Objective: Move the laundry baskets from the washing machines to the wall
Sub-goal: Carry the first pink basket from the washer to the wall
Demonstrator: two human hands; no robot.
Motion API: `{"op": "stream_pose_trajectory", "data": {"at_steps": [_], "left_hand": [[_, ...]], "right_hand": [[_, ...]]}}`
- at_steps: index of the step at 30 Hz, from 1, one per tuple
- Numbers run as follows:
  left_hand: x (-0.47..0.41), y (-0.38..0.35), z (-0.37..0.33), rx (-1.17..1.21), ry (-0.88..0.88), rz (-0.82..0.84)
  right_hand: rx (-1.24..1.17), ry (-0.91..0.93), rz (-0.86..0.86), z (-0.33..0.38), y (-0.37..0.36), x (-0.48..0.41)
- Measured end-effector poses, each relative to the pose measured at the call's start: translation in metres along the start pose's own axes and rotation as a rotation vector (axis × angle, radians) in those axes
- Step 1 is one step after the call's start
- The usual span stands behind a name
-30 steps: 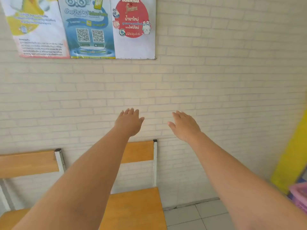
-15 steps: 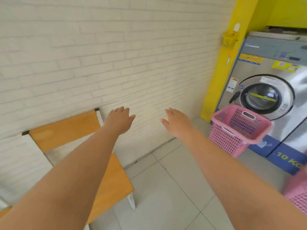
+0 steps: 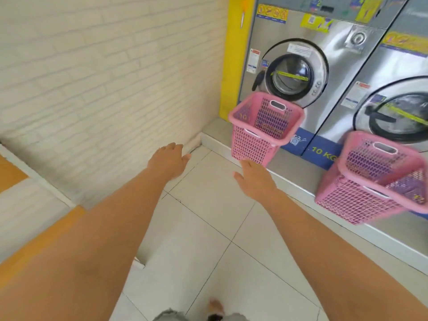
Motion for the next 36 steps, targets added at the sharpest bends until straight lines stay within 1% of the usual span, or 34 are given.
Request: {"op": "stream_pose_trajectory", "data": {"at_steps": [3, 6, 9, 15, 20, 23, 26, 29, 36], "left_hand": [[-0.011, -0.023, -0.029, -0.001, -0.028, 0.055], [-0.033, -0.046, -0.056, -0.01, -0.093, 0.091], [-0.064, -0.064, -0.08, 0.036, -0.11, 0.128], [-0.156, -0.092, -0.128, 0.11, -0.145, 0.21], [-0.238, -0.096, -0.169, 0.149, -0.183, 0.311], [-0.29, -0.094, -0.195, 0.149, -0.203, 0.308], [-0.332, -0.091, -0.22, 0.146, -0.215, 0.326], [-0.376, -0.091, -0.248, 0.152, -0.241, 0.316], [-0.479, -0.099, -0.308, 0.157, -0.225, 0.299]], "right_hand": [[-0.025, -0.07, 0.008, -0.035, -0.012, 0.012], [-0.083, -0.157, 0.013, -0.07, -0.022, 0.013], [-0.14, -0.251, -0.008, -0.103, -0.029, 0.005], [-0.28, -0.479, -0.1, -0.165, -0.043, -0.046], [-0.378, -0.644, -0.187, -0.204, -0.043, -0.098], [-0.421, -0.721, -0.25, -0.228, -0.041, -0.131], [-0.447, -0.786, -0.267, -0.251, -0.039, -0.158], [-0.452, -0.832, -0.323, -0.283, -0.036, -0.186], [-0.495, -0.903, -0.423, -0.373, -0.038, -0.259]]}}
Point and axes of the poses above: each hand's wrist, its own x-axis away from the middle knuckle, its own y-axis out of the back of the hand, z = x × y, the point moved 3 cm from there along -x, towards the middle knuckle, and after that the axes turned 15 degrees about y, right-handed, at the moved point
